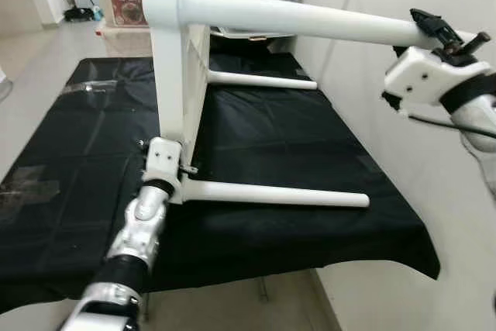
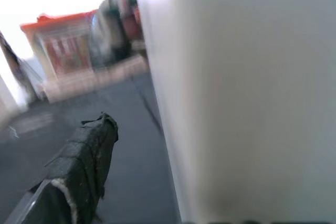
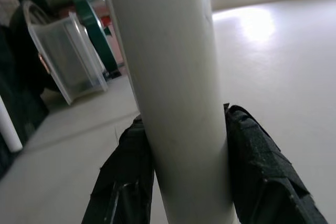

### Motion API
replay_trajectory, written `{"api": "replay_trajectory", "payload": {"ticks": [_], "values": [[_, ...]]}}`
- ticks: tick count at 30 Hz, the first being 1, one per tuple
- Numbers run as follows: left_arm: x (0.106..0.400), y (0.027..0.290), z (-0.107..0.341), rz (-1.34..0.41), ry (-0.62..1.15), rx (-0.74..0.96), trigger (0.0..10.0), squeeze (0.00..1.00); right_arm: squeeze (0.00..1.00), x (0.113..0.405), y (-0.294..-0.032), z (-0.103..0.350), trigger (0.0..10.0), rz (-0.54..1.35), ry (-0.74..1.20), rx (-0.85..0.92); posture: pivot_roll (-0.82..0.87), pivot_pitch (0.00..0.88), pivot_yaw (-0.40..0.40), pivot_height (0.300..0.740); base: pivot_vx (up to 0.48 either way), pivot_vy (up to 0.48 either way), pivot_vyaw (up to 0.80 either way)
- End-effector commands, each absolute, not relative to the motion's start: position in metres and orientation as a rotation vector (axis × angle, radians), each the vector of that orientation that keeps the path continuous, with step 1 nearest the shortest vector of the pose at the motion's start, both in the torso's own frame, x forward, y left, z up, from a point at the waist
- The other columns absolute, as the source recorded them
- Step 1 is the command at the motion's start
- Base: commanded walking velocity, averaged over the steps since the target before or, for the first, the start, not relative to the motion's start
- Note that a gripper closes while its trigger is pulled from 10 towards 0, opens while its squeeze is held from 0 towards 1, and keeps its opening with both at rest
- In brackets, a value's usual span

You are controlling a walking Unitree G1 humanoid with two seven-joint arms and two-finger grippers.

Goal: Building children table

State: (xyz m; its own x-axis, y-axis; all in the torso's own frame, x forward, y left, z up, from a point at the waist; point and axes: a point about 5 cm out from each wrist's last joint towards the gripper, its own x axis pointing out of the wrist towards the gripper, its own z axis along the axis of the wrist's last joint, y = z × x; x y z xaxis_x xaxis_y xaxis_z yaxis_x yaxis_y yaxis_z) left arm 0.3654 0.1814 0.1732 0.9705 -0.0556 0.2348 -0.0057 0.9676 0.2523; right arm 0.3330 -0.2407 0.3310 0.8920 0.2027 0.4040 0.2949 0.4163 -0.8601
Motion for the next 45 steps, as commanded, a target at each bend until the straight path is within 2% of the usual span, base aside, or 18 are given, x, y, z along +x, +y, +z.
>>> {"api": "replay_trajectory", "payload": {"ticks": [1,11,16,22,26,27,28,30,33,37,41,45], "values": [[0.368,0.19,0.192,0.013,-0.3,0.267,10.0,0.0,0.0,0.336,-0.251,0.329,0.0,-0.093,-0.477,-0.896,0.02,0.0,-0.076,0.74,0.0,0.0,0.0],[0.372,0.193,0.242,-0.04,-0.417,0.35,10.0,0.0,0.0,0.349,-0.239,0.312,0.0,-0.039,-0.397,-0.762,0.05,0.0,-0.074,0.74,0.0,0.0,0.0],[0.377,0.195,0.293,-0.127,-0.492,0.523,10.0,0.0,0.0,0.353,-0.231,0.3,0.0,0.0,-0.317,-0.654,0.07,0.0,-0.063,0.74,0.0,0.0,0.0],[0.385,0.203,0.337,-0.094,-0.539,0.625,10.0,0.0,0.0,0.356,-0.221,0.292,0.0,0.018,-0.281,-0.567,0.09,0.0,-0.044,0.74,0.0,0.0,0.0],[0.385,0.204,0.344,-0.073,-0.551,0.63,10.0,0.0,0.0,0.357,-0.22,0.294,0.0,0.011,-0.285,-0.551,0.09,0.0,-0.036,0.74,0.0,0.0,0.0],[0.384,0.202,0.349,-0.054,-0.572,0.628,10.0,0.0,0.0,0.36,-0.22,0.299,0.0,-0.002,-0.283,-0.489,0.09,0.0,-0.036,0.74,0.0,0.0,0.0],[0.382,0.198,0.35,-0.038,-0.596,0.625,10.0,0.0,0.0,0.364,-0.225,0.301,0.0,-0.046,-0.252,-0.354,0.08,0.0,-0.038,0.74,0.0,0.0,0.0],[0.382,0.198,0.35,-0.038,-0.596,0.625,10.0,0.0,0.0,0.364,-0.225,0.301,0.0,-0.046,-0.252,-0.354,0.08,0.0,-0.038,0.74,0.0,0.0,0.0],[0.373,0.196,0.353,0.031,-0.659,0.654,10.0,0.0,0.0,0.37,-0.234,0.261,0.0,-0.153,-0.057,0.013,0.08,0.0,-0.051,0.74,0.0,0.0,0.0],[0.371,0.202,0.362,0.07,-0.687,0.669,10.0,0.0,0.0,0.367,-0.232,0.236,0.0,-0.178,0.032,0.114,0.09,0.0,-0.052,0.74,0.0,0.0,0.0],[0.369,0.206,0.378,0.09,-0.73,0.691,10.0,0.0,0.0,0.361,-0.218,0.21,0.0,-0.19,0.095,0.18,0.1,0.0,-0.047,0.74,0.0,0.0,0.0],[0.368,0.194,0.373,0.0,-0.74,0.682,10.0,0.0,0.0,0.357,-0.201,0.201,0.0,-0.157,0.11,0.193,0.09,0.0,-0.044,0.74,0.0,0.0,0.0]]}}
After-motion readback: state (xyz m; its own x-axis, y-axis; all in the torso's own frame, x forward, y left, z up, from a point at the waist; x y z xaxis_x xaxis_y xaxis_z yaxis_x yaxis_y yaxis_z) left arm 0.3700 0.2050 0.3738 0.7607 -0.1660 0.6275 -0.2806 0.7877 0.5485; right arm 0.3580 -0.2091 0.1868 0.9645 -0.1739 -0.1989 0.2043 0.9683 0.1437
